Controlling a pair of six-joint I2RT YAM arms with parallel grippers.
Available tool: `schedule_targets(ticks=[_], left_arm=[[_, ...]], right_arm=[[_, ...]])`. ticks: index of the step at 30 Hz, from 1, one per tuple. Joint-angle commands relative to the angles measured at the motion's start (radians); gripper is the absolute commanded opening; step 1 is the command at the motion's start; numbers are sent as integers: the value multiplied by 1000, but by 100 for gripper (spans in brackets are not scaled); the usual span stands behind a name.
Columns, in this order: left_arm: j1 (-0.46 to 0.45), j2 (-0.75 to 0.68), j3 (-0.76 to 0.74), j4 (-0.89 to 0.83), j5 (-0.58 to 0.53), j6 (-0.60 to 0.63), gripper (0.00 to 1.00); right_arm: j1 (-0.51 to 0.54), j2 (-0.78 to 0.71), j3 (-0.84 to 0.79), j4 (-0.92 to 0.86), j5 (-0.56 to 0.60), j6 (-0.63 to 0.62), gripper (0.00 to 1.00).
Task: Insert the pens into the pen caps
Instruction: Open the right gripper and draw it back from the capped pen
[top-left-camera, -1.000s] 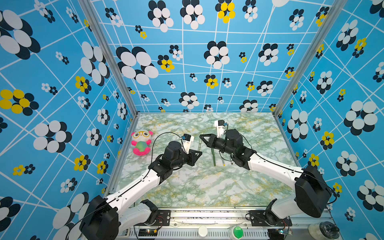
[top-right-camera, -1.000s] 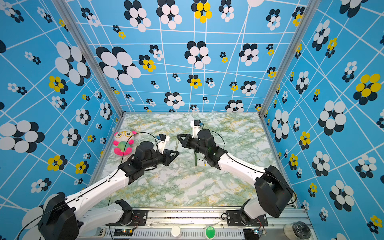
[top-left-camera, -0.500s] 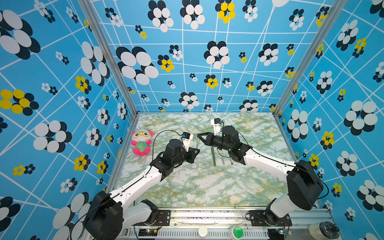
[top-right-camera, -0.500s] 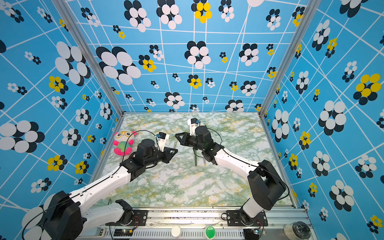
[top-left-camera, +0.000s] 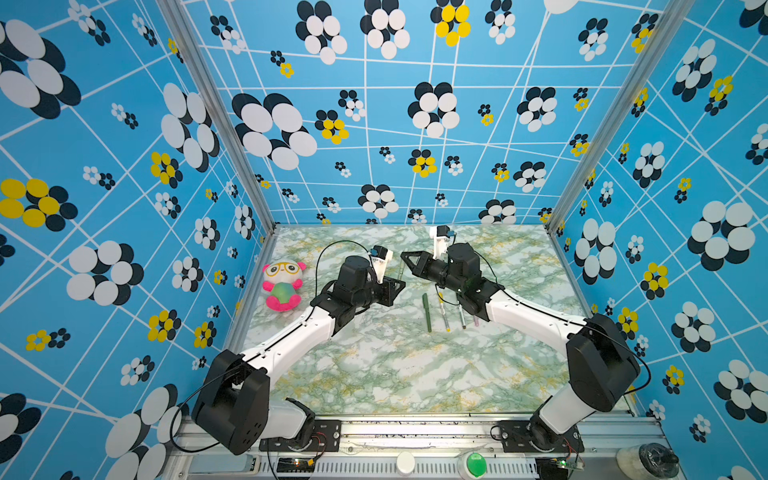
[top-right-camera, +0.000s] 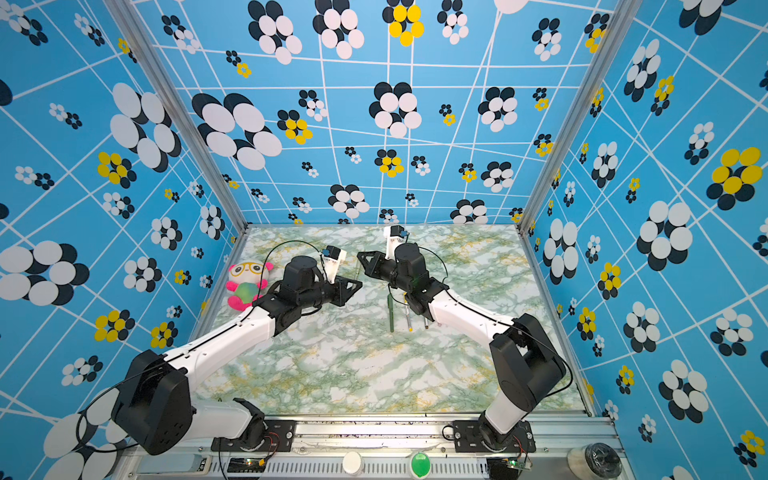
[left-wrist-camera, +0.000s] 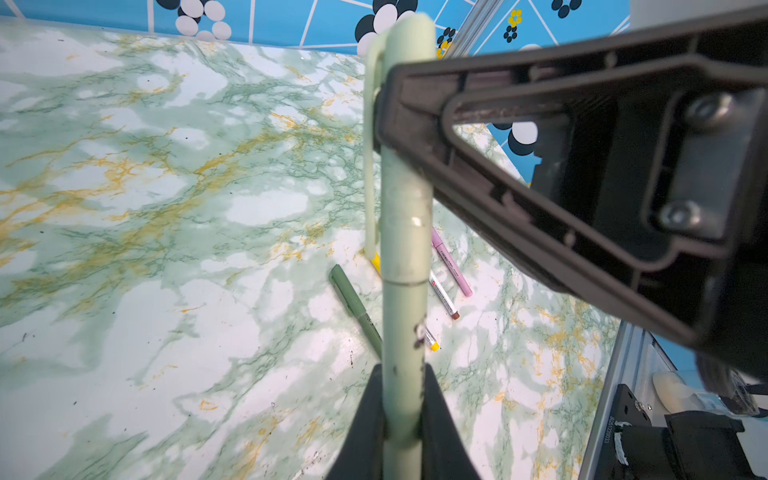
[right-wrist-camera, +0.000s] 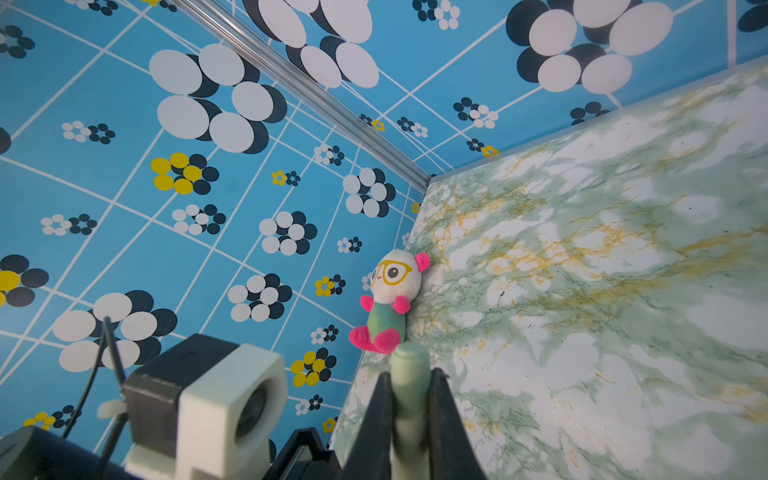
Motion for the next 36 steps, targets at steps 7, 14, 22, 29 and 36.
schedule_targets(ticks=[7,14,22,29,36], left_arm=[[66,27,233,430,-102,15,0],[70,33,211,426,-98,-7,0],[55,18,94,394,-99,-60,0],[-2,-2,-101,335,-119,-166,0],[-79,-14,-158,103,-230,-328,0]], right_arm=[[97,79,-60,-257,-334,34,0],[94,67,-63,-250,-331,30,0],[13,-13,9,-292,-317,-27,2],[-116,-108,249,-504,-283,-179,27],[-143,-234,228,-576,-107,-240,42]])
